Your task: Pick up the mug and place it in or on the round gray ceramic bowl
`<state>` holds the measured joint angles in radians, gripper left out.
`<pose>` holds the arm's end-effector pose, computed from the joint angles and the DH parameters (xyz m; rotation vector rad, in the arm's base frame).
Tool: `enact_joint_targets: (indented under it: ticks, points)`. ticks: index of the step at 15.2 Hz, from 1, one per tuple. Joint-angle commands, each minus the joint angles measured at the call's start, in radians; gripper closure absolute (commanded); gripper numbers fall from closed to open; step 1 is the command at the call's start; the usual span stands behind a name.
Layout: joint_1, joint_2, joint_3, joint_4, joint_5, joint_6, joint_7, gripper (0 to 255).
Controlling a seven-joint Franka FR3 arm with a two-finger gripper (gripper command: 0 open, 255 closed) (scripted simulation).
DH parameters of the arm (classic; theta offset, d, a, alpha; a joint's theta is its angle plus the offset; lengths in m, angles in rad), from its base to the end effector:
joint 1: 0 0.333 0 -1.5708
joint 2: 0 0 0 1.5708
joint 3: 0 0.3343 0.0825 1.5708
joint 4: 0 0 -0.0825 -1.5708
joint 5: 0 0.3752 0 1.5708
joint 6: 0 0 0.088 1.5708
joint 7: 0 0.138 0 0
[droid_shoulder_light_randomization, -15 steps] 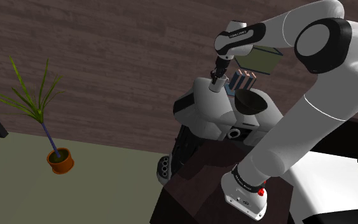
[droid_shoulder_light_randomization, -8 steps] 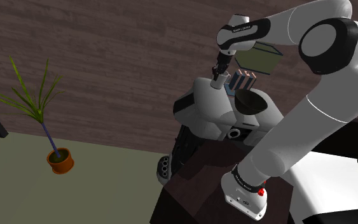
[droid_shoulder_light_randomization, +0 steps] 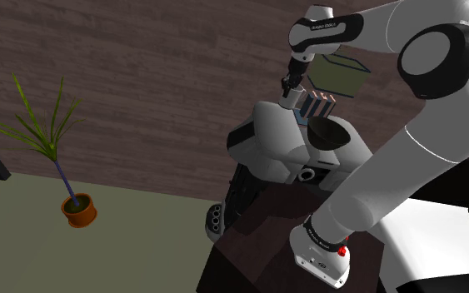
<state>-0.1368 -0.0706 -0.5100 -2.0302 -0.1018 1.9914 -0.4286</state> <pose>0.4157 -0.3305 0.4666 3.0668 -0.2722 -0.0153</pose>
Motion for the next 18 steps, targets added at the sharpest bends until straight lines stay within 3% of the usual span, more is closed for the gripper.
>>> enact_joint_targets:
  ticks: [1,18]
  points:
    - [0.000,-0.010,0.001,0.019,-0.004,-0.028,0.000,255]
    - [0.005,-0.024,0.010,0.234,-0.004,-0.256,-0.009,255]
